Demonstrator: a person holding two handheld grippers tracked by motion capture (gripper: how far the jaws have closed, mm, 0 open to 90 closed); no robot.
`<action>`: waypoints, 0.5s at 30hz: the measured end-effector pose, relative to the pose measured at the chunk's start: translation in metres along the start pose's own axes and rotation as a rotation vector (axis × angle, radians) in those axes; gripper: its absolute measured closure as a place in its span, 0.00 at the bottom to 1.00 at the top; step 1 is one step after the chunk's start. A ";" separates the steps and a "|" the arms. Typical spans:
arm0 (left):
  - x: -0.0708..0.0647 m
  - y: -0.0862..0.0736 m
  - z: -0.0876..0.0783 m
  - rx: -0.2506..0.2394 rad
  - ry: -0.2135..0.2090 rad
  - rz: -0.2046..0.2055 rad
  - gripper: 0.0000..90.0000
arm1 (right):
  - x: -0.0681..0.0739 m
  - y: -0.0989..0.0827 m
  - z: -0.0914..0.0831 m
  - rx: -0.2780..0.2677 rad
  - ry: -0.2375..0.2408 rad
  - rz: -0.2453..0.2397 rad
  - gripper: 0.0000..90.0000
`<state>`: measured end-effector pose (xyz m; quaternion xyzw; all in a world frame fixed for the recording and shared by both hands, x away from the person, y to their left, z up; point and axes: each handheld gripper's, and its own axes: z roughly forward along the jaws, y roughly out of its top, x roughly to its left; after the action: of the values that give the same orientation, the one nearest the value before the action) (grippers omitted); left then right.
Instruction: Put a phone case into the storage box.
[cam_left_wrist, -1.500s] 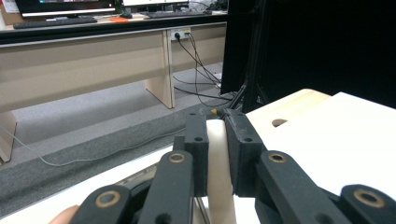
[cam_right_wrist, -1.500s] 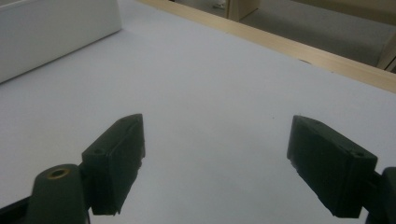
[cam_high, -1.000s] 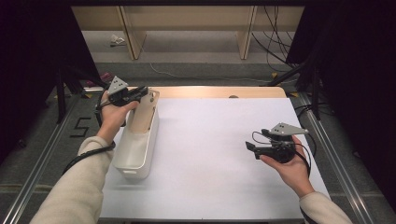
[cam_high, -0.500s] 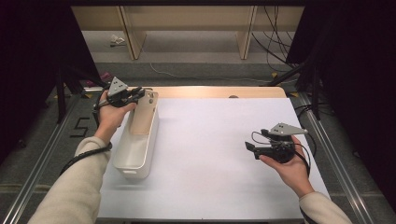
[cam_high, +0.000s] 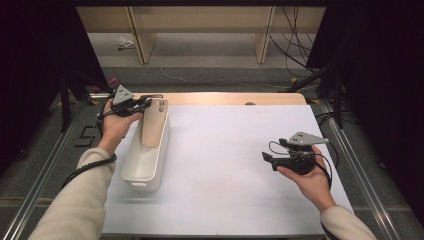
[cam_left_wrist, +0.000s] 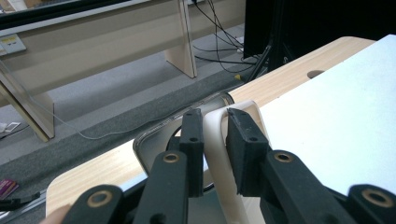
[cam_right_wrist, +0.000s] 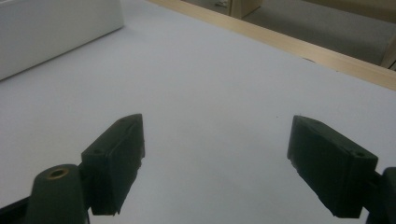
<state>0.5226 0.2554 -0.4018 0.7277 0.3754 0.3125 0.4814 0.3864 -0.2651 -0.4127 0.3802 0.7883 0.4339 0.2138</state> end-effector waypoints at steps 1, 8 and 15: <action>0.001 -0.001 0.000 0.004 0.001 0.002 0.85 | 0.000 0.000 0.000 0.000 -0.001 0.000 0.22; 0.003 -0.003 0.001 0.026 0.019 0.016 0.83 | 0.000 0.000 0.000 0.000 0.001 0.000 0.22; 0.003 -0.005 0.005 0.079 0.065 0.055 0.80 | -0.001 0.000 0.000 0.002 0.001 0.001 0.22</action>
<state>0.5271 0.2572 -0.4083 0.7457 0.3826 0.3341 0.4311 0.3866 -0.2658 -0.4127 0.3803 0.7887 0.4336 0.2128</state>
